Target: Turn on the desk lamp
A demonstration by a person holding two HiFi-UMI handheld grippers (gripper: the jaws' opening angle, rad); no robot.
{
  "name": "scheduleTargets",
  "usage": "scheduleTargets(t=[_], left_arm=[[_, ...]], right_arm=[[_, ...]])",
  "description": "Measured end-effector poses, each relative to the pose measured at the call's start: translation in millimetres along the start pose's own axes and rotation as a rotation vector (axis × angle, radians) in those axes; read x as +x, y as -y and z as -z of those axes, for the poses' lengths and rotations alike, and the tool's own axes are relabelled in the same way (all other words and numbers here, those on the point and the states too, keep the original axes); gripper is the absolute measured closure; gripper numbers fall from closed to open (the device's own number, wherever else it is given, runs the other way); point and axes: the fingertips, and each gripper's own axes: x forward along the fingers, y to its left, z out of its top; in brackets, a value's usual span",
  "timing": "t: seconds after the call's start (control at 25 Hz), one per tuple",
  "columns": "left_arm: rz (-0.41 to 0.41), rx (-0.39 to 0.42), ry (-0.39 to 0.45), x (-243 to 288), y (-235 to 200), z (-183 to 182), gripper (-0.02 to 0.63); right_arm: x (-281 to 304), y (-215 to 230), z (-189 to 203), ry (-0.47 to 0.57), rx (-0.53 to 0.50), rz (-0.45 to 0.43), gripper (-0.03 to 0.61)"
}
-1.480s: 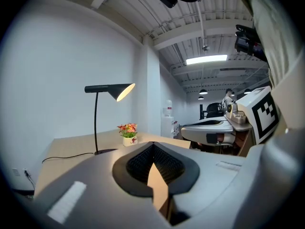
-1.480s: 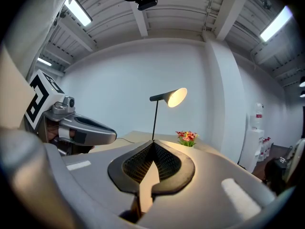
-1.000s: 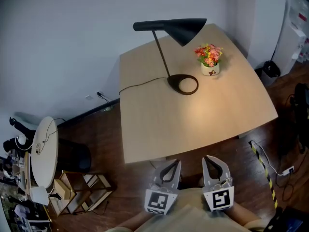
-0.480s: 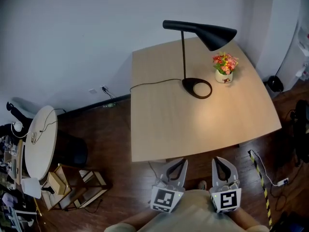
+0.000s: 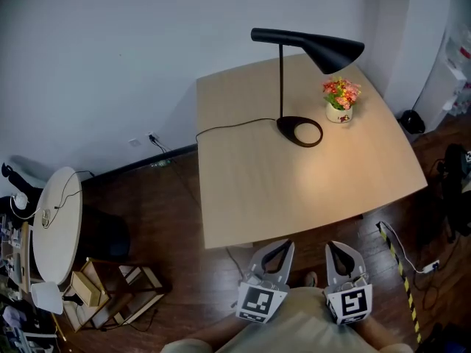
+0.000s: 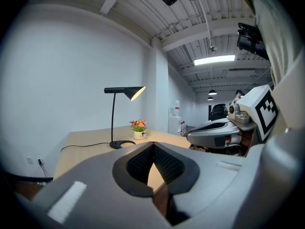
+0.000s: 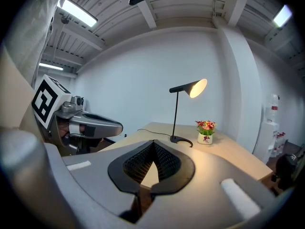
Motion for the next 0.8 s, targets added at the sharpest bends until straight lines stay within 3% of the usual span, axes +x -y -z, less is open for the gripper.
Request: scheduleTargets(t=[0.8], left_arm=[[-0.012, -0.017, -0.010, -8.6, 0.9, 6.4, 0.615]], right_arm=[[0.2, -7.0, 2.2, -0.003, -0.005, -0.012, 0.581]])
